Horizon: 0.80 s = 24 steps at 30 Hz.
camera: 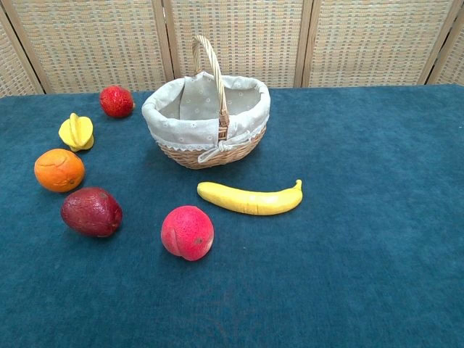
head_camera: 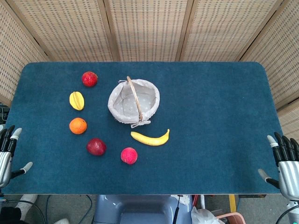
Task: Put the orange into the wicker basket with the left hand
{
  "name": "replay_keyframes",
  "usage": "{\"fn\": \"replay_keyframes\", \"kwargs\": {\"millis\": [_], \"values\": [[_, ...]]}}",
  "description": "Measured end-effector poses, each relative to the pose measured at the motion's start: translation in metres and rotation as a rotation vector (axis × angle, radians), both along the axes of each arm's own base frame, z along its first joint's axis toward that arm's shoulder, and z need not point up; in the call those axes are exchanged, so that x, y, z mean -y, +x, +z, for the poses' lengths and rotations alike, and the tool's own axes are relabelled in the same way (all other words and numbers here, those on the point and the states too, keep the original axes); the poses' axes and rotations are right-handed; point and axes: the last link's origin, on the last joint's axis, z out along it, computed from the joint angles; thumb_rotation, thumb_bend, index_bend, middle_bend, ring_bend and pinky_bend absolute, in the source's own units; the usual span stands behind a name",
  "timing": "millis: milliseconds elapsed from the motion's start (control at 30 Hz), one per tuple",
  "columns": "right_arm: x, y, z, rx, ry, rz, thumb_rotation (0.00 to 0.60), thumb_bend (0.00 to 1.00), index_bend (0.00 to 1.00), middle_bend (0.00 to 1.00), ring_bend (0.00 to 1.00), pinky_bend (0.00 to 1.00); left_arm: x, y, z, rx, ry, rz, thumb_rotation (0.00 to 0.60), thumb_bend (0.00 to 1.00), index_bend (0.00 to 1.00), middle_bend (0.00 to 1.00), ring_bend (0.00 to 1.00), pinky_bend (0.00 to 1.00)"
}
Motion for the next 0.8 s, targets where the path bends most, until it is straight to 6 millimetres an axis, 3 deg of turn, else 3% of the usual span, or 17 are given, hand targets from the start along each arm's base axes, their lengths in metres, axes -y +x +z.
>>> {"fn": "replay_keyframes", "kwargs": {"millis": [233, 400, 600, 800], "values": [[0.000, -0.001, 0.001, 0.015, 0.000, 0.000, 0.600, 0.00, 0.00, 0.00, 0.00, 0.00, 0.000, -0.002, -0.002, -0.002, -0.016, 0.019, 0.600, 0.00, 0.00, 0.00, 0.00, 0.00], [0.001, -0.001, 0.003, 0.032, -0.005, 0.006, 0.600, 0.00, 0.00, 0.00, 0.00, 0.00, -0.013, -0.002, -0.005, 0.000, -0.048, 0.006, 0.600, 0.00, 0.00, 0.00, 0.00, 0.00], [0.006, -0.004, 0.002, 0.034, 0.004, -0.013, 0.600, 0.00, 0.00, 0.00, 0.00, 0.00, -0.063, -0.008, -0.017, -0.046, -0.091, -0.036, 0.600, 0.00, 0.00, 0.00, 0.00, 0.02], [0.014, -0.008, 0.001, 0.031, 0.002, -0.047, 0.600, 0.00, 0.00, 0.00, 0.00, 0.00, -0.120, -0.024, -0.042, -0.100, -0.194, -0.063, 0.600, 0.00, 0.00, 0.00, 0.00, 0.02]]}}
